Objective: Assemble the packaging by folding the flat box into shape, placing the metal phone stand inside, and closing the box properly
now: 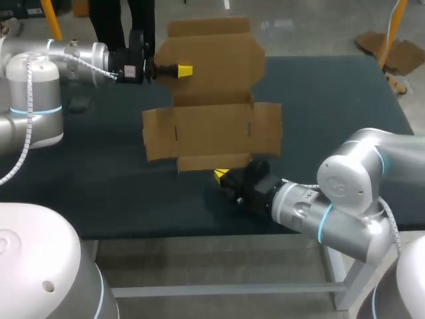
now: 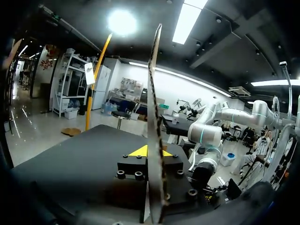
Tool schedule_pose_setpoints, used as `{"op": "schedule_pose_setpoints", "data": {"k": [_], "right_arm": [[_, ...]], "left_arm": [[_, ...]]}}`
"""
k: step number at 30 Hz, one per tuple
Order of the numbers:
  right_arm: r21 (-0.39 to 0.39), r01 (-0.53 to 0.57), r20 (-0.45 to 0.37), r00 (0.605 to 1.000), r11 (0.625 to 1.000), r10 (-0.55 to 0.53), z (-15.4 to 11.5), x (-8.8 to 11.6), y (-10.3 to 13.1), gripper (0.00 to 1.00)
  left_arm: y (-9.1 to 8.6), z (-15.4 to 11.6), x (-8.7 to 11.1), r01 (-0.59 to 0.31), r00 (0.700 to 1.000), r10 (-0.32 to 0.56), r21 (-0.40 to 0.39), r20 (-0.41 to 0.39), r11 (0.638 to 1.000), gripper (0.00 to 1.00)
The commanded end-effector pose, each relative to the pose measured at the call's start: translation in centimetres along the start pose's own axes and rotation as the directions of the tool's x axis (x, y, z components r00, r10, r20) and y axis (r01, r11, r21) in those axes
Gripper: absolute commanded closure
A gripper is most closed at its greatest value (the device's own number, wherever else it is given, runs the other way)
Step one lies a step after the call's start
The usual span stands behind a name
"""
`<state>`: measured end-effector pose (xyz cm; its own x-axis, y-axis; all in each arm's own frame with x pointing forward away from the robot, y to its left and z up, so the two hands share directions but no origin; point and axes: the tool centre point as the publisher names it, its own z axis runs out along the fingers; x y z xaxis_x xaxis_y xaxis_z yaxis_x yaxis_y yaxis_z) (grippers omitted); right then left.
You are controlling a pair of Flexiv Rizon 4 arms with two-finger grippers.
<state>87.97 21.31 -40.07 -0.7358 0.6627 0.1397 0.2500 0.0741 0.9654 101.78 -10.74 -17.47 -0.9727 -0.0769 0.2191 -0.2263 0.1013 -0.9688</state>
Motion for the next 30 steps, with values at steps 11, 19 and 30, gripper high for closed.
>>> {"op": "schedule_pose_setpoints", "data": {"k": [11, 19, 30], "right_arm": [[0.032, -0.038, 0.108, 0.994, 0.999, 0.034, 2.0, -0.8, 0.3, 1.00], [0.053, -0.060, 0.143, 0.988, 0.997, 0.052, 2.5, -1.5, 0.2, 1.00], [0.109, -0.113, 0.199, 0.976, 0.988, 0.090, 3.1, -2.2, -0.1, 1.00]], "left_arm": [[0.8, -0.1, -0.6, -0.017, 1.000, 0.017, -0.007, -0.015, 1.000, 1.00], [1.4, 0.0, -0.8, -0.027, 0.999, 0.027, -0.010, -0.027, 1.000, 1.00], [1.8, 0.0, -0.5, -0.048, 0.998, 0.047, -0.012, -0.034, 0.999, 1.00]]}}
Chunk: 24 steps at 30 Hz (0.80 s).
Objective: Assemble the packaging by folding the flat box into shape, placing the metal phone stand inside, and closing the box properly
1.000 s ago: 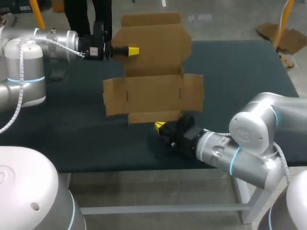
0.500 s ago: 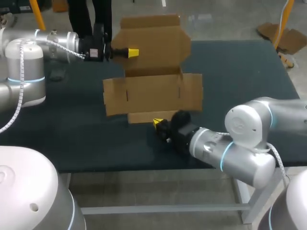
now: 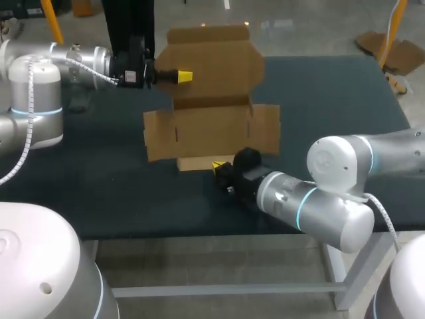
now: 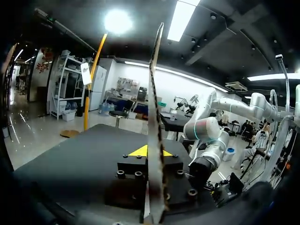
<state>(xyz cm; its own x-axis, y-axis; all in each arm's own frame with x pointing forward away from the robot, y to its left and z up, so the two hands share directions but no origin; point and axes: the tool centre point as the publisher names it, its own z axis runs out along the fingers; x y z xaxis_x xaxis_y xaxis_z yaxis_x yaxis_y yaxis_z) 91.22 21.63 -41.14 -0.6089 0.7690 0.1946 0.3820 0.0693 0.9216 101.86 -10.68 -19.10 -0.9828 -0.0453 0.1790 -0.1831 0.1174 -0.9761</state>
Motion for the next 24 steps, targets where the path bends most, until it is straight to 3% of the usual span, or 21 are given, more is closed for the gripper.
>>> {"op": "schedule_pose_setpoints", "data": {"k": [1, 24], "right_arm": [[0.019, -0.005, 0.052, 0.999, 1.000, 0.004, 0.6, 0.1, 0.1, 1.00], [0.054, -0.023, 0.083, 0.996, 0.998, 0.018, 1.6, -0.8, -1.2, 1.00]], "left_arm": [[0.3, -0.1, 0.0, -0.004, 1.000, 0.004, 0.001, -0.007, 1.000, 1.00], [0.7, 0.0, 0.2, -0.023, 0.999, 0.023, -0.010, -0.034, 1.000, 1.00]]}}
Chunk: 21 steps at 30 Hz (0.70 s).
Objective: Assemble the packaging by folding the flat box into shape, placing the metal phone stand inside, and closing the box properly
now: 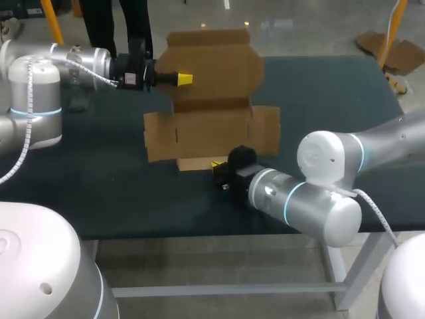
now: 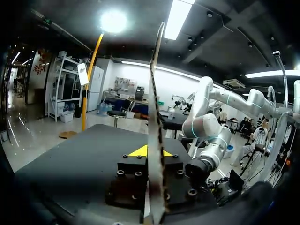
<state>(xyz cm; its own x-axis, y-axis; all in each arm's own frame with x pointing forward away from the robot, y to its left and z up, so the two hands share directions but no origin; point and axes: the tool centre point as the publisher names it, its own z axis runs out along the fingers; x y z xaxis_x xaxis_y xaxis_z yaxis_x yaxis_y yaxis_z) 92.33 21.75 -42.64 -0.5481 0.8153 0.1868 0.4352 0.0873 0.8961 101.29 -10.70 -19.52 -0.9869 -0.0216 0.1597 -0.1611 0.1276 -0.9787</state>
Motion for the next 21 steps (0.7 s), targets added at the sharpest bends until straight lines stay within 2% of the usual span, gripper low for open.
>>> {"op": "schedule_pose_setpoints", "data": {"k": [1, 21], "right_arm": [[-0.003, 0.000, 0.010, 1.000, 1.000, 0.000, 0.26, 0.10, -0.26, 1.00], [0.005, -0.011, 0.026, 1.000, 1.000, 0.011, 0.51, -0.22, -0.55, 1.00]], "left_arm": [[0.27, -0.09, -0.29, -0.002, 1.000, 0.002, -0.001, -0.014, 1.000, 1.00], [0.61, -0.16, 0.07, -0.008, 1.000, 0.008, -0.008, -0.030, 1.000, 1.00]]}}
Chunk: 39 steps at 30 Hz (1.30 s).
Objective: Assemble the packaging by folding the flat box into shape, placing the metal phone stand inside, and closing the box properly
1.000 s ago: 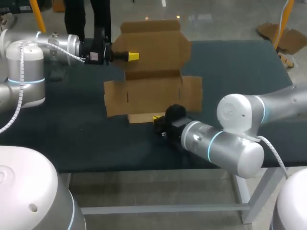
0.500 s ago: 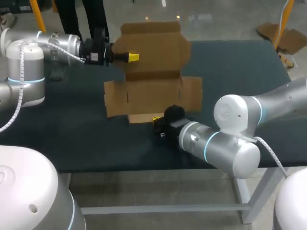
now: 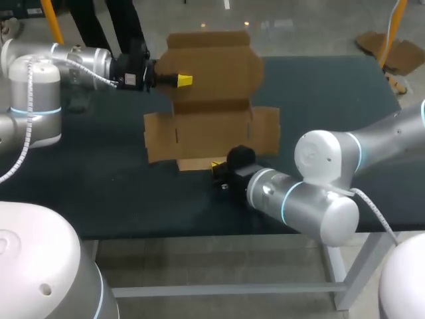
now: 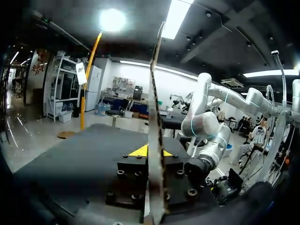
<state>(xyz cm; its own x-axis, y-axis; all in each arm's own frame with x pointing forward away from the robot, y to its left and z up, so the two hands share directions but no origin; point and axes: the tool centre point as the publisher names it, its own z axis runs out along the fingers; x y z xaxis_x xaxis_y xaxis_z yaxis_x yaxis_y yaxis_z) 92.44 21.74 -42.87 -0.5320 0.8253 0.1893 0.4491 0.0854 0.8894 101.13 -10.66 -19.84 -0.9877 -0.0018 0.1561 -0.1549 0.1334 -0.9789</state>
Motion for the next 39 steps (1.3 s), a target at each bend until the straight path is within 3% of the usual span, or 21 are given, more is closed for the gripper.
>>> {"op": "schedule_pose_setpoints", "data": {"k": [1, 39], "right_arm": [[-0.009, -0.002, 0.012, 1.000, 1.000, 0.002, 0.3, -0.1, -0.4, 1.00], [-0.009, -0.002, 0.012, 1.000, 1.000, 0.002, 0.3, -0.1, -0.4, 1.00]], "left_arm": [[0.3, -0.2, 0.1, -0.003, 1.000, 0.003, -0.004, -0.012, 1.000, 1.00], [1.4, 0.6, 8.1, -0.118, 0.993, 0.116, -0.076, -0.034, 0.990, 1.00]]}}
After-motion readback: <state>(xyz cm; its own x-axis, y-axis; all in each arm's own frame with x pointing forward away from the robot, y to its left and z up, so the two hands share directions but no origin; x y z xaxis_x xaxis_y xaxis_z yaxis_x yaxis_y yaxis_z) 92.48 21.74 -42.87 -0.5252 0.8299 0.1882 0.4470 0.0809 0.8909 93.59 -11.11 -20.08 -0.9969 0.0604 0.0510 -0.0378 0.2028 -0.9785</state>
